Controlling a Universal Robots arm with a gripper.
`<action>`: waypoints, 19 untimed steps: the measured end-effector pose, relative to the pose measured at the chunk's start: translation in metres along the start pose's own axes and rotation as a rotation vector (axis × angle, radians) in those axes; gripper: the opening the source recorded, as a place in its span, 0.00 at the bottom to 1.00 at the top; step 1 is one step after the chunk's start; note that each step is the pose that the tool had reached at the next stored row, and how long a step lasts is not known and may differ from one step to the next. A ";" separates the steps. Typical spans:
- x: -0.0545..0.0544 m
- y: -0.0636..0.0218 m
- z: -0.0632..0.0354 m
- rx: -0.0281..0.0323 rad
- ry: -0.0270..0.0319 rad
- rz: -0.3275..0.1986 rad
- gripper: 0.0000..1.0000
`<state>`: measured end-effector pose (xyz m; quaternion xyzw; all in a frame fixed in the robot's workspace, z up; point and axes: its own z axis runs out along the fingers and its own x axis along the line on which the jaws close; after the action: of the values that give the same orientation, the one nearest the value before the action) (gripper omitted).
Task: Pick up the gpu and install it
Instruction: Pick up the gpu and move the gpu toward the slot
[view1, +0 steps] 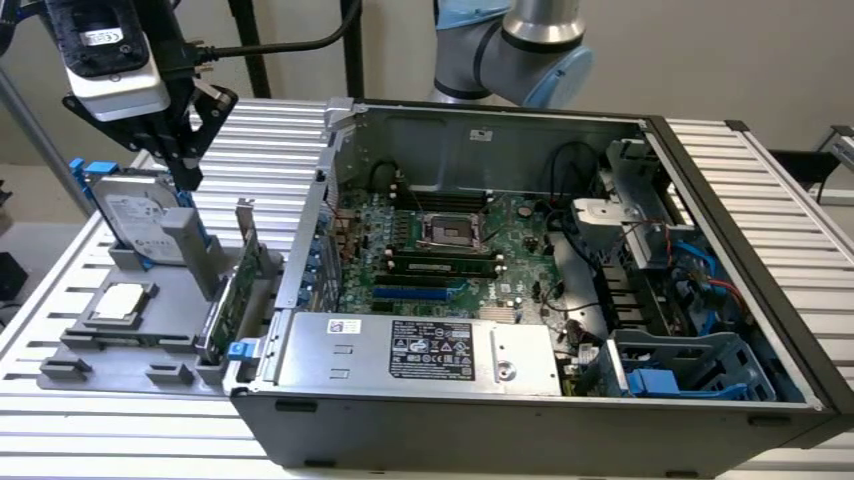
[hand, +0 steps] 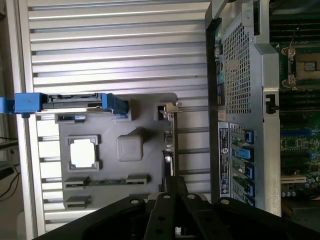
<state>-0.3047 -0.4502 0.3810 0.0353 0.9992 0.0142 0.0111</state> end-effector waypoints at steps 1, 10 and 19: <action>0.000 0.0000 0.0000 0.0000 0.0000 0.000 0.11; 0.000 0.0000 0.0000 0.0000 0.0000 0.000 0.36; 0.001 -0.0034 0.0105 0.0002 0.0000 0.000 0.48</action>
<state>-0.3054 -0.4533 0.3704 0.0353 0.9992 0.0141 0.0111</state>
